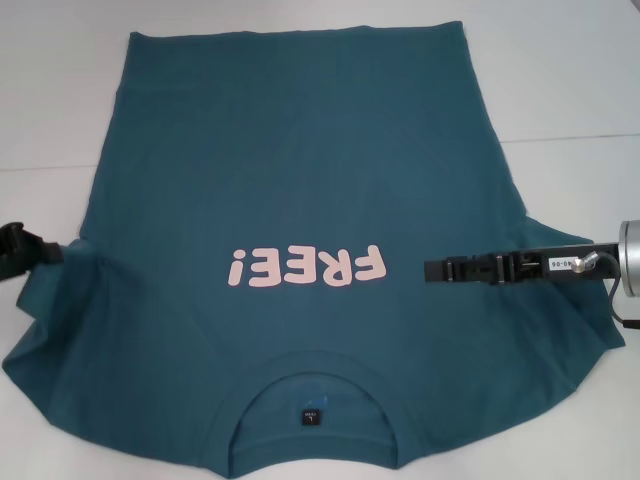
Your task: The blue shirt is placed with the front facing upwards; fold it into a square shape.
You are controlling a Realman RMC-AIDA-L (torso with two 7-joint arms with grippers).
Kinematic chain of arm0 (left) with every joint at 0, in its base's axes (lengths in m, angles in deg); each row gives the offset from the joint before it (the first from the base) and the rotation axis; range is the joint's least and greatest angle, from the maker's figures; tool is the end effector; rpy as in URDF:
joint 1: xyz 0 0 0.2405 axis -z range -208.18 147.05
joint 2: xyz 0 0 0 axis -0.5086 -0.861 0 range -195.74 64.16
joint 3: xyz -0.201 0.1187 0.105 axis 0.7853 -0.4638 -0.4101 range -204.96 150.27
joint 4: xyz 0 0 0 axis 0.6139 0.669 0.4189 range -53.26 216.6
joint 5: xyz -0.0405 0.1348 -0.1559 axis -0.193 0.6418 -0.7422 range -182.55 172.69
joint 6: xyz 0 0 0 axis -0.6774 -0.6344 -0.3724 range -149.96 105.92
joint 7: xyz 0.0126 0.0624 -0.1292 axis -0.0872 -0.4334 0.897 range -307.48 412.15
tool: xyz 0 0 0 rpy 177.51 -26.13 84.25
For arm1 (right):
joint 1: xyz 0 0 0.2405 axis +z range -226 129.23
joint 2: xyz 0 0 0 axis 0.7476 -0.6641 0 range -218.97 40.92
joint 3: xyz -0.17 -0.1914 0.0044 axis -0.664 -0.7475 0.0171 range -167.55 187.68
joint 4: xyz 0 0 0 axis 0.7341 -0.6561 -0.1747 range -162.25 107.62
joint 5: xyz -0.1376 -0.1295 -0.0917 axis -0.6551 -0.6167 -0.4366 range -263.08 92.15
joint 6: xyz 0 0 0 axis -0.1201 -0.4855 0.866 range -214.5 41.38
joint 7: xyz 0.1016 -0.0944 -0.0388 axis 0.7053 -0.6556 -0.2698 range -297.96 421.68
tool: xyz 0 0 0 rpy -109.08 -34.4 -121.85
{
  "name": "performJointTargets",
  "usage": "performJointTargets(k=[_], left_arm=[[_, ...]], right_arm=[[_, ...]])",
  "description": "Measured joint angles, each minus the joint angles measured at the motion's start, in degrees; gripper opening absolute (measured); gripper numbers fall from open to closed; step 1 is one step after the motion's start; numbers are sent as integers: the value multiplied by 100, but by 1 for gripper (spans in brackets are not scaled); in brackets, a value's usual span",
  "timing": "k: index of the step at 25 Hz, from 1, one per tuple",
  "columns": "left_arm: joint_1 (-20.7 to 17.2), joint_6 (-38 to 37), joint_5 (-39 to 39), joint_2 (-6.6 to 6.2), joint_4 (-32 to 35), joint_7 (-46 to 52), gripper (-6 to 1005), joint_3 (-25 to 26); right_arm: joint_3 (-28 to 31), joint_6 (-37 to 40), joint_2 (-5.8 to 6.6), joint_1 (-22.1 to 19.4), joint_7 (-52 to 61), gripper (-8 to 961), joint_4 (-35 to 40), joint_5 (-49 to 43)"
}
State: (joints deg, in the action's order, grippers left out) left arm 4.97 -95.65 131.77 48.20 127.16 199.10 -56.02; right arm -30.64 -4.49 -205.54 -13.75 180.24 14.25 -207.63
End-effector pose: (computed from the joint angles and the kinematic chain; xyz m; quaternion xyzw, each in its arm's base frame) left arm -0.3121 0.3890 0.0811 -0.6698 -0.6728 -0.1936 0.2475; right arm 0.2624 0.3684 0.0213 -0.8511 0.4734 0.1882 0.1266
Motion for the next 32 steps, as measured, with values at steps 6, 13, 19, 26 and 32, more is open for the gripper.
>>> performJointTargets(k=[6, 13, 19, 26, 32], left_arm=[[65, 20, 6, 44, 684, -721, 15, -673], [142, 148, 6, 250, 949, -1228, 18, -1596], [145, 166, 6, 300, 968, -1490, 21, -2150], [198, 410, 439, 461, 975, -1523, 24, -2412], [264, 634, 877, 639, 992, -1520, 26, -2500]], right_arm=[[25, -231, 6, -1, 25, 594, -1, 0], [57, -314, -2, 0, 24, 594, -8, 0], [60, -371, 34, -28, 27, 594, -98, 0], [81, -388, 49, -61, 17, 594, -141, 0], [81, -388, 52, -103, 24, 594, -141, 0]])
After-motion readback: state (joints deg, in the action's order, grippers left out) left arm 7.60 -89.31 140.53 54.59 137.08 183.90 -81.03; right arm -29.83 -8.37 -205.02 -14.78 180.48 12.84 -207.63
